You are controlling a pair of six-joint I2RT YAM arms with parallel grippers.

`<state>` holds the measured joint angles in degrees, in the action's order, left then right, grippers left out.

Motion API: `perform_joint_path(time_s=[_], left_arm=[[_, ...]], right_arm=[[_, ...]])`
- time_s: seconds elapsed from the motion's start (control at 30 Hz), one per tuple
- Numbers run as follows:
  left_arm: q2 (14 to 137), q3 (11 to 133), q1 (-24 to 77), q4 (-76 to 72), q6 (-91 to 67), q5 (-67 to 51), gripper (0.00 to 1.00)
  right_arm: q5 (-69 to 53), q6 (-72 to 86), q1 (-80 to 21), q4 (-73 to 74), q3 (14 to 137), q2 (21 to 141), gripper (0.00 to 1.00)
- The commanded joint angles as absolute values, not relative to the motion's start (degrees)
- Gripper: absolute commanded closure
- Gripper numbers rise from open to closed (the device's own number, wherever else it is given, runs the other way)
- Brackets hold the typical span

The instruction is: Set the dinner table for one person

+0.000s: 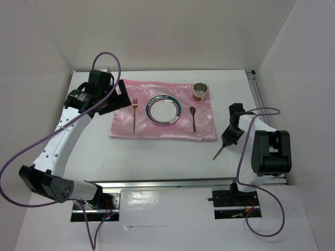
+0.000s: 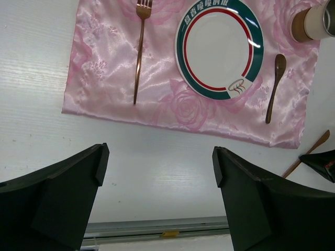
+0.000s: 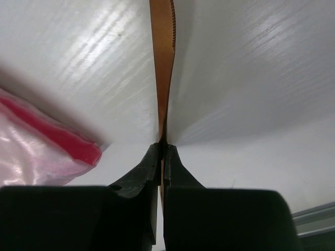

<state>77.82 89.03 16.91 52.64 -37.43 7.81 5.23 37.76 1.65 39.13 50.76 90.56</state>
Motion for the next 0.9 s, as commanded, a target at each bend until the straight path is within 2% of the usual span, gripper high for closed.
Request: perform_joint_path(time_s=[0.0,0.17,0.37,0.53,0.73,0.8,0.83,0.87], left_arm=[[77.7,90.3,16.6,51.3,-35.9,7.5,0.0],[77.7,90.3,16.6,51.3,-35.3,6.9,0.0],[77.7,90.3,16.6,51.3,-35.3,6.9,0.0],[77.2,90.8,16.6,52.5,-35.9,6.9,0.0],[76.6,91.3,16.6,53.2,-35.9,7.5,0.0],[76.6,91.8,16.6,53.7,-35.9,7.5,0.0],[76.6,91.8,16.6,53.7,-35.9,7.5,0.0],[76.6,91.8,16.6,53.7,-35.9,7.5,0.0]], right_arm=[[8.9,38.4,-0.3,41.3,56.8,85.4,1.0],[6.7,31.6,-6.1,38.8,63.7,81.9,1.0],[4.7,25.6,-13.7,40.0,76.8,96.8,1.0],[5.4,23.6,-14.5,41.8,86.8,107.2,1.0],[7.6,21.4,-15.6,41.8,91.0,115.1,1.0],[8.3,22.1,-15.6,41.8,91.0,115.7,0.95],[9.0,22.1,-15.6,41.2,91.0,116.2,0.81],[9.1,22.1,-15.6,41.2,90.4,116.2,0.73]])
